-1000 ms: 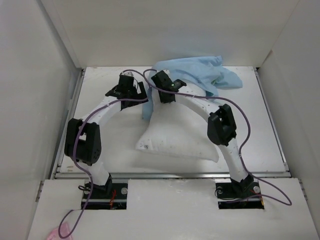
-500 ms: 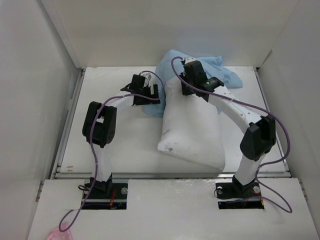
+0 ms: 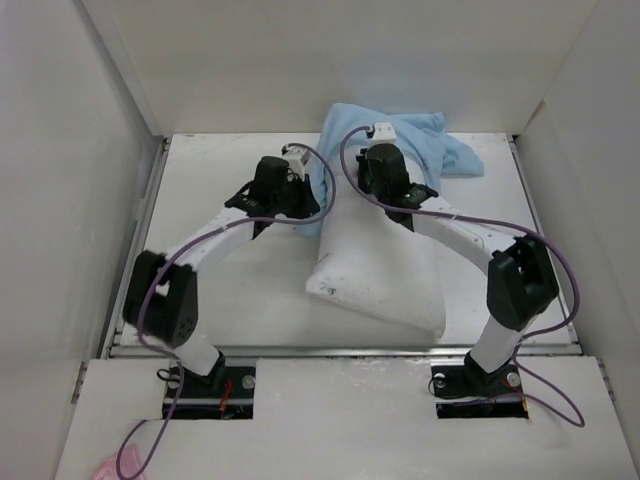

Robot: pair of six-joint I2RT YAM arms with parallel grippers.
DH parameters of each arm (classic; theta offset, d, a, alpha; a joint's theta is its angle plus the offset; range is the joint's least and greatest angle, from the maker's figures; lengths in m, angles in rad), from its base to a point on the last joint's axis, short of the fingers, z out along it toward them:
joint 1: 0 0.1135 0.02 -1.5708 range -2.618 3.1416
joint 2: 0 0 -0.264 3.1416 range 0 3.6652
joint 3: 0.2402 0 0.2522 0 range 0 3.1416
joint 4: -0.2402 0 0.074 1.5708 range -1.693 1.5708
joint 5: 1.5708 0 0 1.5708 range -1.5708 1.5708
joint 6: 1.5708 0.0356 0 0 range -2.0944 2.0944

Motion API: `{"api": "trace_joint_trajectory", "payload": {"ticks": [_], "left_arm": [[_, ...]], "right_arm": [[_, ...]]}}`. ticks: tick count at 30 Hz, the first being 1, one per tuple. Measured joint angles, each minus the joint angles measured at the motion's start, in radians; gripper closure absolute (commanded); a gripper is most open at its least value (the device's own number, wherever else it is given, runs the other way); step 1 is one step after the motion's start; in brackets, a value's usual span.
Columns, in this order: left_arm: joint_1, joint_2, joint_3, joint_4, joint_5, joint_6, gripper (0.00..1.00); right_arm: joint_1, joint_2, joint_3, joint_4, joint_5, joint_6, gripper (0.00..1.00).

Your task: Put the pillow into the pillowcase

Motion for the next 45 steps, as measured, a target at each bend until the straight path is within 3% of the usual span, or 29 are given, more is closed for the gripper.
{"api": "trace_joint_trajectory", "payload": {"ticks": [3,8,16,24,29,30,31,34,35,36,39,40,41,42,43,45], "left_arm": [[-0.074,-0.211,-0.058,0.016,-0.049,-0.009,1.00],[-0.168,-0.400,-0.088,0.026,-0.113,-0.032,1.00],[-0.256,-0.533,-0.185,-0.069,-0.164,-0.085,1.00],[-0.295,-0.621,-0.259,-0.112,-0.077,-0.133,1.00],[-0.296,-0.663,-0.256,-0.096,-0.046,-0.135,1.00],[-0.295,-0.667,-0.256,-0.097,-0.049,-0.135,1.00],[-0.291,-0.667,-0.256,-0.099,-0.053,-0.136,1.00],[-0.266,-0.657,-0.257,-0.128,-0.087,-0.150,1.00],[-0.257,-0.653,-0.258,-0.145,-0.106,-0.158,1.00],[-0.251,-0.649,-0.260,-0.162,-0.121,-0.165,1.00],[-0.250,-0.645,-0.264,-0.241,-0.171,-0.188,1.00],[-0.253,-0.646,-0.264,-0.266,-0.193,-0.197,0.95],[-0.254,-0.648,-0.264,-0.290,-0.216,-0.208,0.79],[-0.255,-0.652,-0.264,-0.314,-0.246,-0.216,0.34],[-0.255,-0.656,-0.263,-0.340,-0.281,-0.227,0.00],[-0.255,-0.661,-0.248,-0.408,-0.346,-0.262,0.00]], "right_arm": [[0.004,-0.019,-0.031,0.130,0.109,0.003,1.00],[0.010,-0.028,-0.032,0.370,0.283,-0.010,1.00],[0.046,0.056,-0.008,0.582,0.461,-0.056,1.00],[0.098,0.091,-0.010,0.767,0.677,-0.101,1.00],[0.169,0.116,-0.009,0.856,0.695,-0.098,0.99],[0.185,0.124,-0.013,0.848,0.671,-0.082,0.92],[0.196,0.130,-0.019,0.824,0.635,-0.052,0.71],[0.216,0.130,-0.063,0.694,0.384,0.068,0.34],[0.215,0.128,-0.076,0.639,0.235,0.101,0.09],[0.208,0.121,-0.096,0.616,0.153,0.131,0.02],[0.166,0.072,-0.134,0.518,-0.167,0.154,0.00],[0.140,0.047,-0.134,0.487,-0.272,0.155,0.00],[0.111,0.019,-0.133,0.454,-0.359,0.155,0.00],[0.078,-0.016,-0.127,0.407,-0.437,0.140,0.00],[0.045,-0.051,-0.118,0.361,-0.502,0.117,0.00],[-0.014,-0.107,-0.073,0.254,-0.585,0.051,0.00]]}}
